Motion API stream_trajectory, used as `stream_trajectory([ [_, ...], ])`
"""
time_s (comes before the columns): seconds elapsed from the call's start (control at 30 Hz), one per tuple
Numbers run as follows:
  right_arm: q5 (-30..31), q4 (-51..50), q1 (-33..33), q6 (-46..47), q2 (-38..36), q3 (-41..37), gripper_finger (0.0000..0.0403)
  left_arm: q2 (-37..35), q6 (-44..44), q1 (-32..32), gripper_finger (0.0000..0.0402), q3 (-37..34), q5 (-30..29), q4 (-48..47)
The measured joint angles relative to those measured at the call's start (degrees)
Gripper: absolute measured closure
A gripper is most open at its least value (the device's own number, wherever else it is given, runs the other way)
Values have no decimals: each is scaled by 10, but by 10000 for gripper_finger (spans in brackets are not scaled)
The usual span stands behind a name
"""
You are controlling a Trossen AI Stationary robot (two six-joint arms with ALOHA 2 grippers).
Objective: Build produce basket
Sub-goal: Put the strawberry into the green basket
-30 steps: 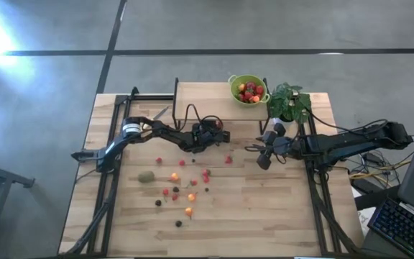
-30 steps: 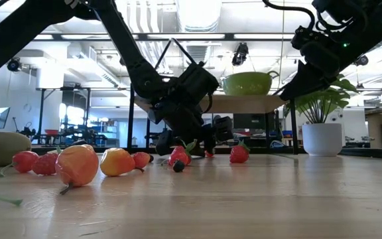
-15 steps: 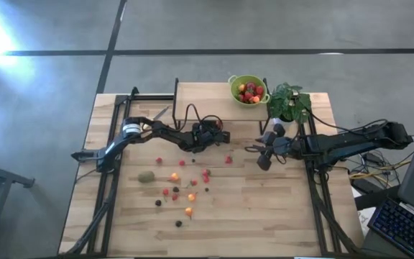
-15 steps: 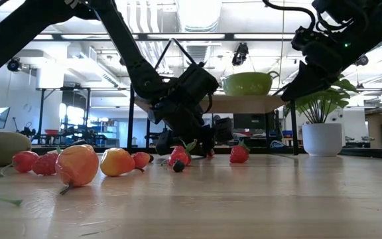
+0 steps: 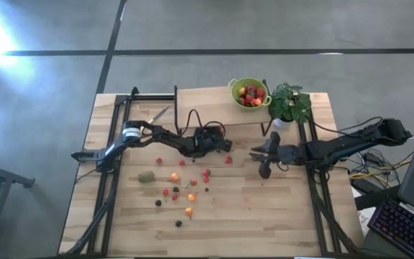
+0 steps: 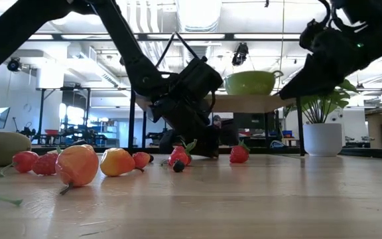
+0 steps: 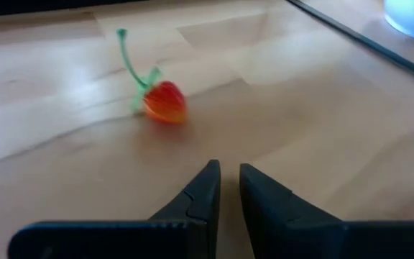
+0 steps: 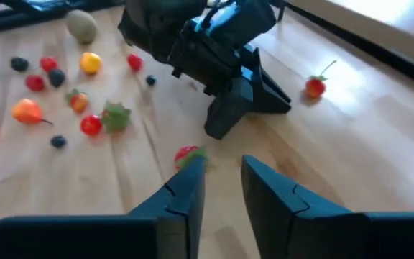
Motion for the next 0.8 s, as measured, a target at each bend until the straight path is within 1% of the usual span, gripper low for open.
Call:
stream_trajectory([
  [0.17,14,39,14,20,0,-36,352,0,23,-19,345,0,-1,-4],
  [0.33,16,46,14,24,0,-51,378,0,70,-22,345,0,-1,-5],
  [0.43,16,47,14,24,0,-51,385,-1,115,-21,345,0,3,-5],
  [0.57,15,47,14,15,0,-51,383,-2,181,-17,345,0,31,-5],
  [0.67,15,58,13,-6,0,-51,388,-2,196,-16,345,0,38,-10],
  [0.8,11,102,13,-56,0,-50,394,-2,209,-12,345,0,41,-11],
])
